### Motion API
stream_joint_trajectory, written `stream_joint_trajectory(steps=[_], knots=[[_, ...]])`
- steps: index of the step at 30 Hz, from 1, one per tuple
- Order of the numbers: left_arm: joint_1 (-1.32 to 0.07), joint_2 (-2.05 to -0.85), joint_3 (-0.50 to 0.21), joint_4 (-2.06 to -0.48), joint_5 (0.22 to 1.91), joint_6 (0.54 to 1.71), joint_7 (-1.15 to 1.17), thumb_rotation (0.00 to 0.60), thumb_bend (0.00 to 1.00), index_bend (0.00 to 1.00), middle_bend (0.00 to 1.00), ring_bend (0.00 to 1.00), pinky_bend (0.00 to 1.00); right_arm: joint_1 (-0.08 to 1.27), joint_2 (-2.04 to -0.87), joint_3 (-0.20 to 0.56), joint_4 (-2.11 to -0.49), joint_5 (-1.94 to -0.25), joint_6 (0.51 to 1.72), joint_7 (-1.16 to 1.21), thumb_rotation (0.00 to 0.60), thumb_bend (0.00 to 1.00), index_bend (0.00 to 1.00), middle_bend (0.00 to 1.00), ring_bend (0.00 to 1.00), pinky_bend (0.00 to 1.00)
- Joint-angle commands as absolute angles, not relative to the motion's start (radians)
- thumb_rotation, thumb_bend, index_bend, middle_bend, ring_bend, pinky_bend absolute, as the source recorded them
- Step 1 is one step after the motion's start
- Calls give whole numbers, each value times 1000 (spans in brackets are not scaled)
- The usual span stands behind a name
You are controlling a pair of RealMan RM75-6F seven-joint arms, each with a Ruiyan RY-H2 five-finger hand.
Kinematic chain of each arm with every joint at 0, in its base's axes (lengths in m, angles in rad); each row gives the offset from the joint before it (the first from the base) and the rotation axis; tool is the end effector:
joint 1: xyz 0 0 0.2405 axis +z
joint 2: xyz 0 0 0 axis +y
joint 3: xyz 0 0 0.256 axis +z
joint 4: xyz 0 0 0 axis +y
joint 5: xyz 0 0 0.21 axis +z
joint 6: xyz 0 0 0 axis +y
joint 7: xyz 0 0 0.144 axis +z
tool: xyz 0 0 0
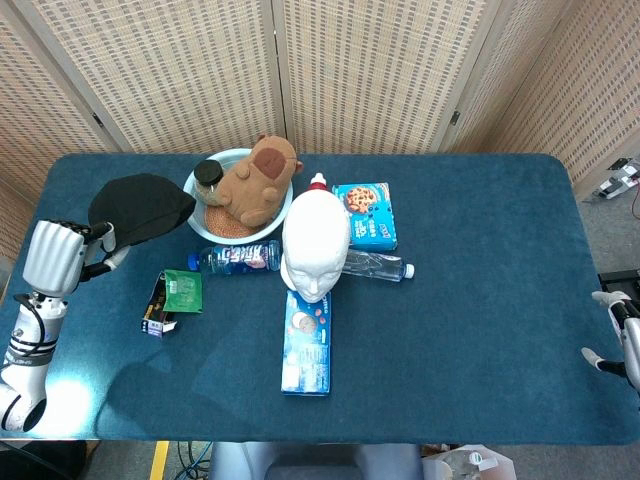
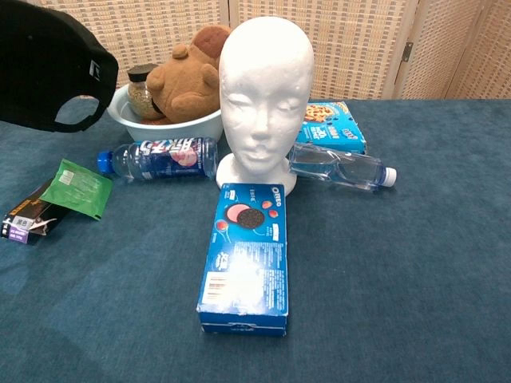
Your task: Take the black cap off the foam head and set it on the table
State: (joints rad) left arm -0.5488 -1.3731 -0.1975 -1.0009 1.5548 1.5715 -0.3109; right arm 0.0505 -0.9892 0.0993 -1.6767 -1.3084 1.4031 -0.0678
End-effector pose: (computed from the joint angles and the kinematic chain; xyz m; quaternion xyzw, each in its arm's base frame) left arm -0.2430 0.3544 0.1724 -0.6085 -0.1670 -0.5801 0.5151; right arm -0.3372 -0.1771 0.2023 0.5550 -0.4096 0.3030 0.6575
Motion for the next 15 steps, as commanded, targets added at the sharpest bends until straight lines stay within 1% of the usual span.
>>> stream_joint_trajectory(steps=[1,10,15], knots=[[-542,-1392,-164,-967,1578,1557,-320,600,263,769,1000,1000,1000,50,-988,99,-1679,-1308,1405,-70,600,51,276,325,251,291],[-539,-1419,-60,-895,1664,1512,-333,600,262,770,1000,1000,1000,49,-990,97,-1684,-1302,1402,-80,600,51,276,325,251,291],[-547,-1429,-18,-857,1707,1494,-307,600,263,771,1000,1000,1000,51,-991,97,-1688,-1305,1402,-83,600,51,276,325,251,291]])
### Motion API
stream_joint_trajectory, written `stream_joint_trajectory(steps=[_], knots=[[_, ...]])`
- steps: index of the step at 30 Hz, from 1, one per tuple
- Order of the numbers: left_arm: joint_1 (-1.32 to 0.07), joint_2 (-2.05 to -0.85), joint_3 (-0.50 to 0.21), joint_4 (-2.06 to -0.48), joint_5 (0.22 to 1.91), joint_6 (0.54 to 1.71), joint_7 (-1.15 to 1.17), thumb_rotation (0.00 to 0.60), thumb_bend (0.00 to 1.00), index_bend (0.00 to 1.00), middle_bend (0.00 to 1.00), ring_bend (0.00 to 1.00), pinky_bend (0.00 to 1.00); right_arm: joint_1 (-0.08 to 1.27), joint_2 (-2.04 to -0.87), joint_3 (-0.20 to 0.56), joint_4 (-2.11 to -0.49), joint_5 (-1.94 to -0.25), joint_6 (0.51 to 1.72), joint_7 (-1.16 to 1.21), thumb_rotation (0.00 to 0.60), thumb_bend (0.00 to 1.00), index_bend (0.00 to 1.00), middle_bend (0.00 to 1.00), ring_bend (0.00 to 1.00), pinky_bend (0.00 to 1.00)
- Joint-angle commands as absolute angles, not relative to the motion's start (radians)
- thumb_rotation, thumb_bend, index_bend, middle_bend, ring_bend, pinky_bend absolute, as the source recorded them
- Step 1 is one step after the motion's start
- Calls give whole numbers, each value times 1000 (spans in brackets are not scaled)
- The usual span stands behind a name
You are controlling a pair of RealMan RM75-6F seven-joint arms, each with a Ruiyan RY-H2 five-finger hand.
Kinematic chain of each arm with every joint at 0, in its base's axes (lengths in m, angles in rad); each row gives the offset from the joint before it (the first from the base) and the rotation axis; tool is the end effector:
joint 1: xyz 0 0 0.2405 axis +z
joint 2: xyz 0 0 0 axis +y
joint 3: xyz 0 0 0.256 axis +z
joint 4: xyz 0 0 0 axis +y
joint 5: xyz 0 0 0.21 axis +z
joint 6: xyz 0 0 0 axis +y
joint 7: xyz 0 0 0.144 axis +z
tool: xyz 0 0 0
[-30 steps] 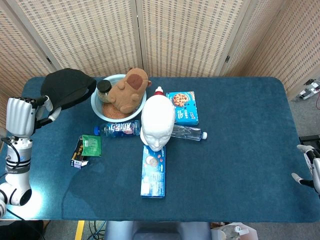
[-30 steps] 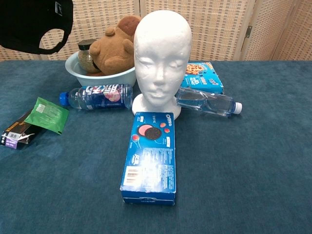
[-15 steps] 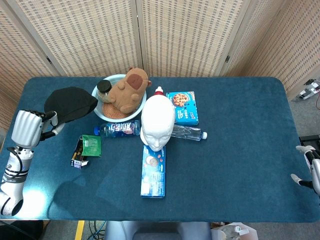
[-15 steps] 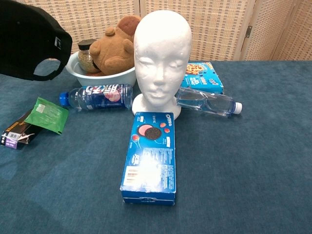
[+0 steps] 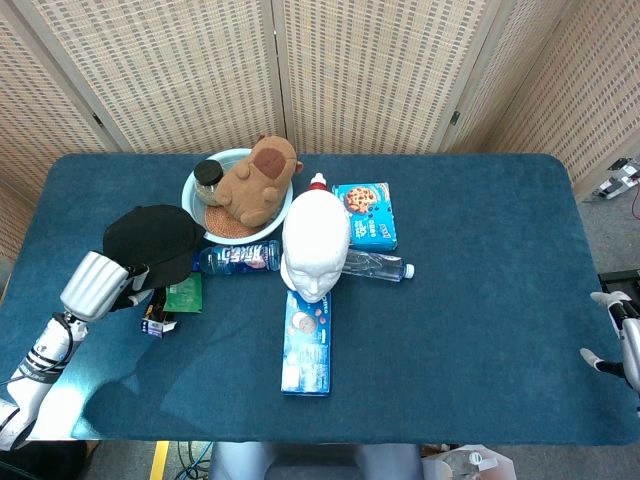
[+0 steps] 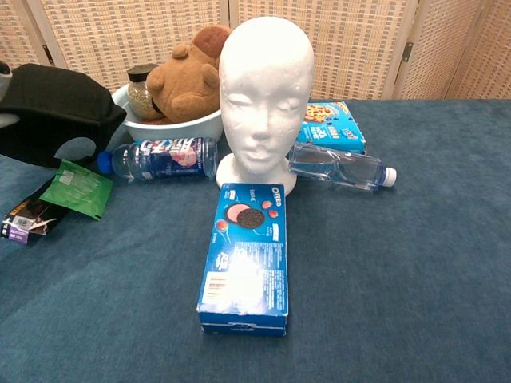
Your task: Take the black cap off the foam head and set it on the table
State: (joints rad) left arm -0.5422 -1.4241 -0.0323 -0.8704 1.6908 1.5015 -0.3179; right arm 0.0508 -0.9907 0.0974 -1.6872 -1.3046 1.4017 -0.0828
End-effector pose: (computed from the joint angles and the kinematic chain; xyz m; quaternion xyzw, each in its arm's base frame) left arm -0.2712 0.3366 0.1240 -0.7229 -0.1708 -0.4832 0.4634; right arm -0.3358 -0.1766 0.2001 0.5561 -0.4110 0.2999 0.6572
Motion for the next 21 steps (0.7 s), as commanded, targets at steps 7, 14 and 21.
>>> stream_joint_trajectory(steps=[7,14,21], knots=[[-558,-1417,15,-847,1726,1448,-280,600,263,771,1000,1000,1000,48,-992,96,-1688,-1301,1403,-84,600,52,276,325,251,291],[-560,-1405,38,-859,1720,1388,-258,600,262,767,1000,1000,1000,49,-996,94,-1683,-1301,1398,-81,600,51,276,325,251,291],[-570,-1371,40,-921,1677,1281,-181,600,255,691,1000,991,1000,46,-994,92,-1684,-1305,1402,-78,600,51,276,325,251,291]])
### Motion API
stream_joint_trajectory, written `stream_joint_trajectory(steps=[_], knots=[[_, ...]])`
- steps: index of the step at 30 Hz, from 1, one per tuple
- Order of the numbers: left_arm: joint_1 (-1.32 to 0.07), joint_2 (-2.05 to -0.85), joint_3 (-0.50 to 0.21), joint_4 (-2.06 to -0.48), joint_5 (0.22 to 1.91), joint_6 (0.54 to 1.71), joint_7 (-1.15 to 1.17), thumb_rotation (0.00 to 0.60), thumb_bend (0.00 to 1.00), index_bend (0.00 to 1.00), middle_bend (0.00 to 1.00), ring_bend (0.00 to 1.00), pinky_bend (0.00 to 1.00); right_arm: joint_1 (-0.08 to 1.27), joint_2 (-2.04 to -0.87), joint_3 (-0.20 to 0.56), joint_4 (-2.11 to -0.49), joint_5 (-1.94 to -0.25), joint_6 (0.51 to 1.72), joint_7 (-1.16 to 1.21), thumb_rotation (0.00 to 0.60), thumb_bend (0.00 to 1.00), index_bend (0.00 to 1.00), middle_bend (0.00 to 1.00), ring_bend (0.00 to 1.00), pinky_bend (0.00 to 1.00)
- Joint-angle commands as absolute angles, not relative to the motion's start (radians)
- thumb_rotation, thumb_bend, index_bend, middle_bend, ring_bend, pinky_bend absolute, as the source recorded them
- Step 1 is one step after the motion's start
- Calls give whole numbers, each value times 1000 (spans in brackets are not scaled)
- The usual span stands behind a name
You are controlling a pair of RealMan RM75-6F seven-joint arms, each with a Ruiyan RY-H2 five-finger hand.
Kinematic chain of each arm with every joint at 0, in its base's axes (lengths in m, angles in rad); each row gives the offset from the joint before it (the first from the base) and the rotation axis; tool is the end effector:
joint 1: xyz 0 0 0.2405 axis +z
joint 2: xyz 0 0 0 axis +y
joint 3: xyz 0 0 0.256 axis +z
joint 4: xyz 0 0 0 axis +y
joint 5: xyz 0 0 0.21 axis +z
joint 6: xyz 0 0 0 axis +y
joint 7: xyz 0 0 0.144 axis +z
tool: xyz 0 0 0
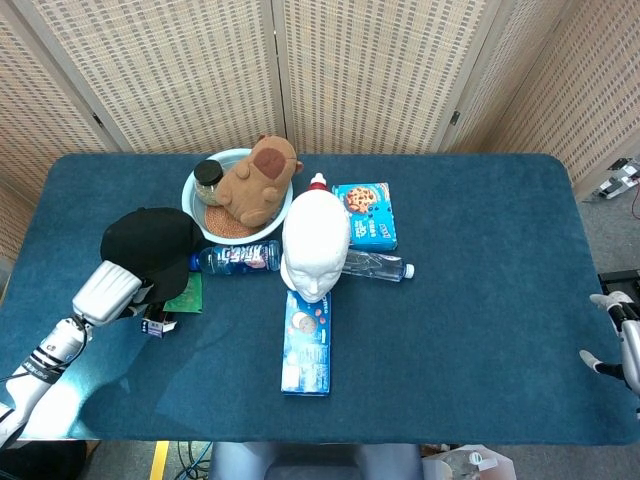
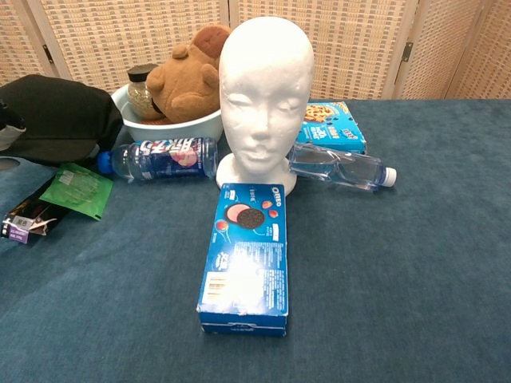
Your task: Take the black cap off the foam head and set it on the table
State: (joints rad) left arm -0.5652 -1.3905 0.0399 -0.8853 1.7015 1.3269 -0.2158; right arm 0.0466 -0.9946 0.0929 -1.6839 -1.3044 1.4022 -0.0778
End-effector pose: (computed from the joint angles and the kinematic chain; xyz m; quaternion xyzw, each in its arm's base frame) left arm -0.2911 0.3391 0.1086 -0.7843 -0.1735 -0.3694 0.4673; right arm -0.3375 -0.1742 0.1987 0.5546 -0.4149 0.2987 0.6565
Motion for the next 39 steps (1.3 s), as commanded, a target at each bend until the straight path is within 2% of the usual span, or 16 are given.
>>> stream_joint_trajectory(steps=[1,6,11,13,19,25,29,34,39], knots=[[-571,-1364,40,-934,1670,1266,-166,600,254,669,1000,985,1000,45,-994,92,-1684,-1304,1402,-77,600,51,275,325,251,291],[-574,-1319,37,-1017,1614,1164,-60,600,245,553,983,963,1000,42,-994,89,-1683,-1303,1401,-74,600,52,276,324,251,291],[-573,-1258,17,-1138,1513,1050,73,600,180,392,943,934,1000,43,-995,90,-1681,-1306,1402,-71,600,51,276,325,251,291],[-573,-1232,3,-1189,1467,1017,120,600,137,296,914,918,1000,43,-995,89,-1681,-1308,1403,-69,600,51,276,325,251,291],[-562,-1181,-21,-1282,1393,999,210,600,92,140,847,869,1000,40,-995,90,-1678,-1305,1405,-66,600,51,275,325,251,291],[-548,-1129,-36,-1379,1289,973,330,600,46,12,718,761,992,39,-997,90,-1673,-1309,1406,-60,600,51,276,325,251,291],[-527,-1118,-64,-1418,1264,1030,322,600,45,0,661,704,984,39,-998,89,-1671,-1311,1405,-58,600,51,276,325,251,291],[-479,-1136,-105,-1422,1281,1156,214,600,48,1,597,636,938,41,-998,86,-1667,-1320,1403,-56,600,52,275,325,251,291],[-434,-1148,-126,-1430,1279,1252,193,600,49,58,548,558,873,44,-995,82,-1664,-1336,1403,-57,600,51,279,325,251,291]])
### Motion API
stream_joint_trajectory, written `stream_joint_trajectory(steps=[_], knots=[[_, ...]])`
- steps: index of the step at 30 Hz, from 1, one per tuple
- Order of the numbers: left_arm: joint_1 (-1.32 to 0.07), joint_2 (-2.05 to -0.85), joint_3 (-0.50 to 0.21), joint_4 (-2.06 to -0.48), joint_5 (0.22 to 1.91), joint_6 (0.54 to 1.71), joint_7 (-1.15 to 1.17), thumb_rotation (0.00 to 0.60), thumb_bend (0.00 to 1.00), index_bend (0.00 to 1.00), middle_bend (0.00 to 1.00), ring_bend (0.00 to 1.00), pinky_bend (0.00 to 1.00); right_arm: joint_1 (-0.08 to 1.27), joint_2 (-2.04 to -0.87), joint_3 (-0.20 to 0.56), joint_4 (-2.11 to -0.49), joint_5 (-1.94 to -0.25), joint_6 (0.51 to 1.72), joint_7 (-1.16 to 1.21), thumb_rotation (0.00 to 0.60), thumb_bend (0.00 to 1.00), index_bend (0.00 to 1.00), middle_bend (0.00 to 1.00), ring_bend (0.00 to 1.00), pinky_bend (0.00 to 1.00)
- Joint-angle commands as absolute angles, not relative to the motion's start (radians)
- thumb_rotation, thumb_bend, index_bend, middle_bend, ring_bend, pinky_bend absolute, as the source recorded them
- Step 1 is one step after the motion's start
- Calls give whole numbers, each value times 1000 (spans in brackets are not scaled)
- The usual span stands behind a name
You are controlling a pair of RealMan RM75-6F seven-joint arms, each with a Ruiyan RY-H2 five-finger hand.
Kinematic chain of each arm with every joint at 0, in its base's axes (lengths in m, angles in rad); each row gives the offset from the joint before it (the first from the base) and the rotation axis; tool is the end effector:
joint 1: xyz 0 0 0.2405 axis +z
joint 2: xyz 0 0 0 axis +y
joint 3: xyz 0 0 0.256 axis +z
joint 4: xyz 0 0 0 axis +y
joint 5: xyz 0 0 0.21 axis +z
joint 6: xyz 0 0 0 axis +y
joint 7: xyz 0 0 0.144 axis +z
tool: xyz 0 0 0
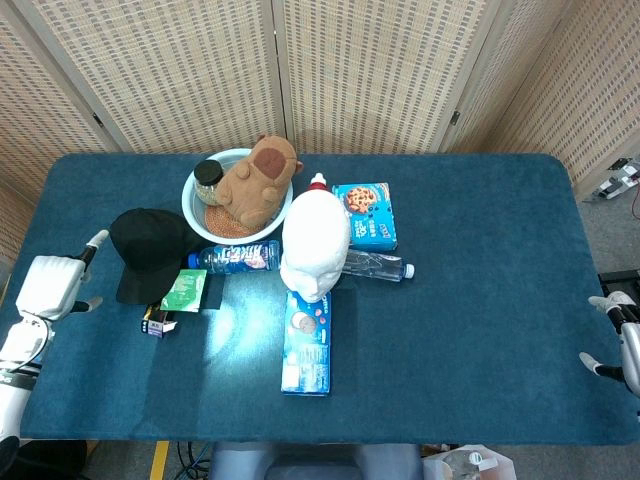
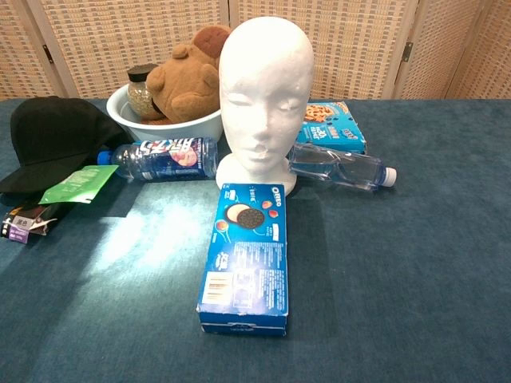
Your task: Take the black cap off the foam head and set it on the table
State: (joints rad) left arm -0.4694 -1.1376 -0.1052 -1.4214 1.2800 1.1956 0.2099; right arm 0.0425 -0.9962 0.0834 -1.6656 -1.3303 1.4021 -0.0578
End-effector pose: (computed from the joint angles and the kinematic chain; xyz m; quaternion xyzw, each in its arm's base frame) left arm -0.2894 0.3198 0.1632 -0.6797 -0.2727 -0.2994 0.6116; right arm -0.3393 -0.1716 0.1978 0.5619 -0.4133 0.3000 0.6507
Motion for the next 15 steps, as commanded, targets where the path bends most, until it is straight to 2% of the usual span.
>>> stream_joint_trajectory(steps=[1,4,7,15], knots=[[-423,-1150,-130,-1436,1271,1269,199,600,49,74,545,539,850,45,-995,81,-1662,-1344,1403,-56,600,51,281,325,251,291],[-395,-1144,-132,-1466,1253,1303,220,600,49,122,501,489,720,48,-996,78,-1653,-1364,1407,-49,600,51,285,324,251,291],[-355,-1131,-126,-1521,1236,1347,249,600,49,143,465,473,642,54,-996,73,-1644,-1389,1403,-25,600,52,287,325,251,291],[-268,-1121,-88,-1610,1233,1423,280,600,49,161,428,440,535,72,-1002,66,-1623,-1432,1389,13,600,51,289,325,251,291]])
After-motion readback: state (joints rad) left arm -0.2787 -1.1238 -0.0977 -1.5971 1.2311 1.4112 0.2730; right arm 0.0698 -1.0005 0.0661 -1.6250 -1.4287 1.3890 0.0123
